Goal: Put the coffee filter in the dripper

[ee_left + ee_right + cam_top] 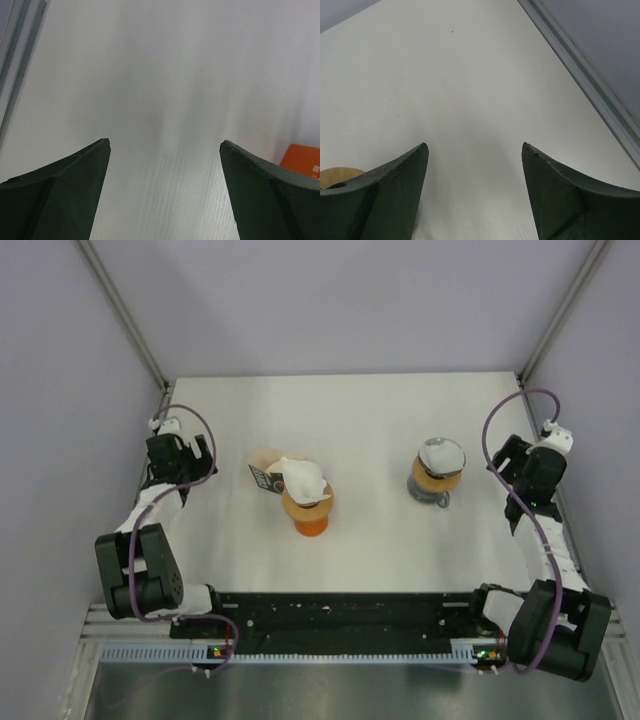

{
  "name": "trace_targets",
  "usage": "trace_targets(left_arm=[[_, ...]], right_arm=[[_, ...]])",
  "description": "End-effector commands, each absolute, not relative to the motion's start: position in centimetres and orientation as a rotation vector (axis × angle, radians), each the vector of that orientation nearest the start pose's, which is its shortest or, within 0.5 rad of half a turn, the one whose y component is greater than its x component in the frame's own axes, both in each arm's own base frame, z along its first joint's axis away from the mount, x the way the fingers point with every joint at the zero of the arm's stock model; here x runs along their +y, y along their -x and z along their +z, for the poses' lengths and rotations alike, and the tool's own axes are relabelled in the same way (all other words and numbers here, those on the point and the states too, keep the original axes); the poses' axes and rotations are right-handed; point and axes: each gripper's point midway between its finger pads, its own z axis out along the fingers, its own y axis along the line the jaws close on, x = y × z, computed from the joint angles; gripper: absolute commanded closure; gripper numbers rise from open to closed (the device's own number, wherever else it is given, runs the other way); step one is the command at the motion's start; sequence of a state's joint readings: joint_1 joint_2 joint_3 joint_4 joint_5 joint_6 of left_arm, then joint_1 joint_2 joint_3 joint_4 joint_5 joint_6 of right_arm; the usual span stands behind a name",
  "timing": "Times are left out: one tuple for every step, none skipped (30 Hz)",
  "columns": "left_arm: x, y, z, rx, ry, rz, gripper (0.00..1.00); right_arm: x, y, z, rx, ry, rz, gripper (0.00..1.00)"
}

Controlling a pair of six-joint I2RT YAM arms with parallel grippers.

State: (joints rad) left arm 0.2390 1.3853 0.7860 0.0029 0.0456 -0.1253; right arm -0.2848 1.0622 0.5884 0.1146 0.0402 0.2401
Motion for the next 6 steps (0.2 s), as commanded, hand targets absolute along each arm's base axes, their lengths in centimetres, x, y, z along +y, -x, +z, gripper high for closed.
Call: trace_targets(left_arm=[[7.6,-39.5,11.6,2.063,0.326,-0.027,0.04],[7.4,-39.6,11.6,2.058,0.324,-0.039,0.04],[7.3,-39.5,11.4,2.05,0.325,-0.046,0.03],[7.3,-39.6,11.5,2.037,0.329,-0.052,0.03],[7.2,-39.5,11.3,2.032,0.334,-0.057,0.02],[7.1,-39.6,11.2,2.025,0.33,-0.057,0.02]], right_arm=[[-10.2,-35.2,17.2,1.76,-0.529,-0.064,0.25],[-10.2,-35.2,16.9,1.764,-0.533,-0.062,0.25],[-10.2,-35.2,16.4,1.77,-0.538,-0.064,0.25],[-10.3,-35.1,16.0,1.774,-0.544,-0.065,0.25],[-10.2,-35.1,15.5,1.782,-0.545,-0.066,0.26],[-10.3,-35.1,15.2,1.787,-0.547,-0.068,0.26]])
